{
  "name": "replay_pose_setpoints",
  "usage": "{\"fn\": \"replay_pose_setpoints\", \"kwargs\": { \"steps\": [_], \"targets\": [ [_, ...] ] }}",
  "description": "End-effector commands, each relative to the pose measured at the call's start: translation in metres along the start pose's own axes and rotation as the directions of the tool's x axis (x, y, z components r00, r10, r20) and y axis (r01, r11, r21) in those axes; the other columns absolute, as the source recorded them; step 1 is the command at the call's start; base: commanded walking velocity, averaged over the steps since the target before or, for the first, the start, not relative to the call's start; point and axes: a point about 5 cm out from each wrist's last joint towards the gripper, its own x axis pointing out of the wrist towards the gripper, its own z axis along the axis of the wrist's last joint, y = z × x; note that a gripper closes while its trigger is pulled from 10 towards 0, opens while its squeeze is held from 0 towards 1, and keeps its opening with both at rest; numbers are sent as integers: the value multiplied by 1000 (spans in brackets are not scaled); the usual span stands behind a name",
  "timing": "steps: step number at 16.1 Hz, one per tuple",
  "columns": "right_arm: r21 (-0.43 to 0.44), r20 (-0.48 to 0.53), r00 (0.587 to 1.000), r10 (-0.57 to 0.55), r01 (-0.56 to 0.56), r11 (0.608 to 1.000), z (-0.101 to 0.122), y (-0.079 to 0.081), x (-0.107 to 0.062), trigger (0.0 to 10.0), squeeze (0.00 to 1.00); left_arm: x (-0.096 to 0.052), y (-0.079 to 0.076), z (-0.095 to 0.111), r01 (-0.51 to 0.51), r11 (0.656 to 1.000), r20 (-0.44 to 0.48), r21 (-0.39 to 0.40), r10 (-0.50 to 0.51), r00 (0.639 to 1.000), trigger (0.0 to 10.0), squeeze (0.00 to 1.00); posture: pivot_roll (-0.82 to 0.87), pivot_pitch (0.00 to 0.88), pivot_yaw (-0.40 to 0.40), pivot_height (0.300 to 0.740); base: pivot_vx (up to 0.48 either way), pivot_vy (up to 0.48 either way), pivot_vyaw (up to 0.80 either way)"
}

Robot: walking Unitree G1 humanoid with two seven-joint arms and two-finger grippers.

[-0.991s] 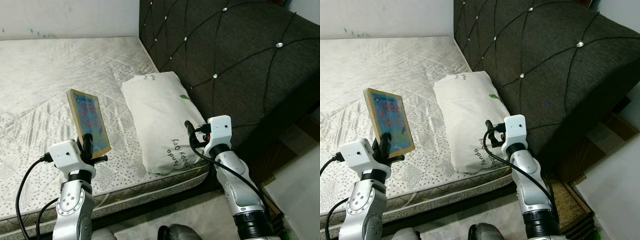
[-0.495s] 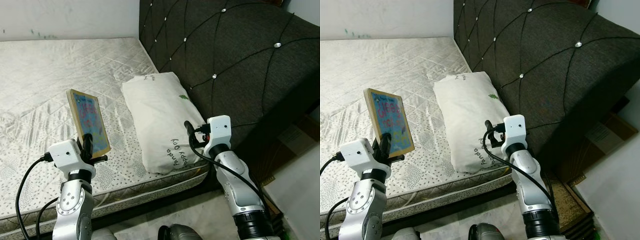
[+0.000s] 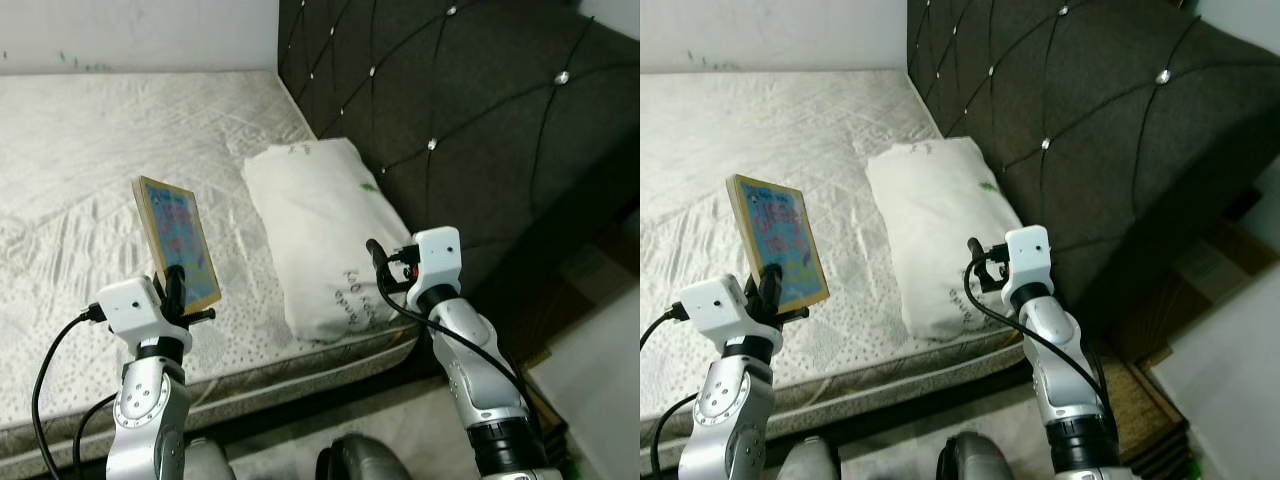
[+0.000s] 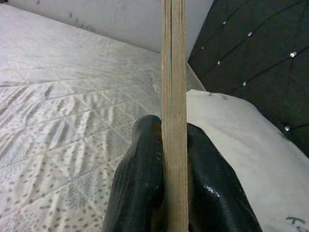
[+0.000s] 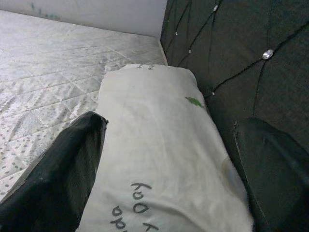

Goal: Clean up the room

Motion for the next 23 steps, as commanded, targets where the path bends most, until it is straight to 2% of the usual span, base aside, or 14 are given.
{"fn": "replay_pose_setpoints", "kwargs": {
  "steps": [1, 7, 11, 23],
  "targets": [
    [-5, 7, 1000, -3, 3, 1000, 2, -3, 0, 10000, 0, 3, -5, 8, 16, 1000, 35, -4, -16, 999, 10000, 0, 0, 0, -90, 642, 0, 0, 0],
    [-8, -1, 1000, 12, -12, 1000, 0, -1, 1, 10000, 0, 2, -2, 10, -10, 1000, 54, -2, 10, 998, 10000, 0, 7, 0, -93, 642, 0, 0, 0],
    [-15, -11, 999, 32, -32, 999, -1, 0, 1, 10000, 0, -1, 0, 11, -29, 999, 68, -28, 31, 997, 10000, 0, 11, 0, -107, 642, 0, 0, 0],
    [-29, -11, 999, 49, -50, 998, 0, 1, 3, 10000, 0, 0, -1, 12, -24, 998, 69, -52, 28, 997, 10000, 0, 4, 0, -108, 642, 372, 0, 0]
  ]
}}
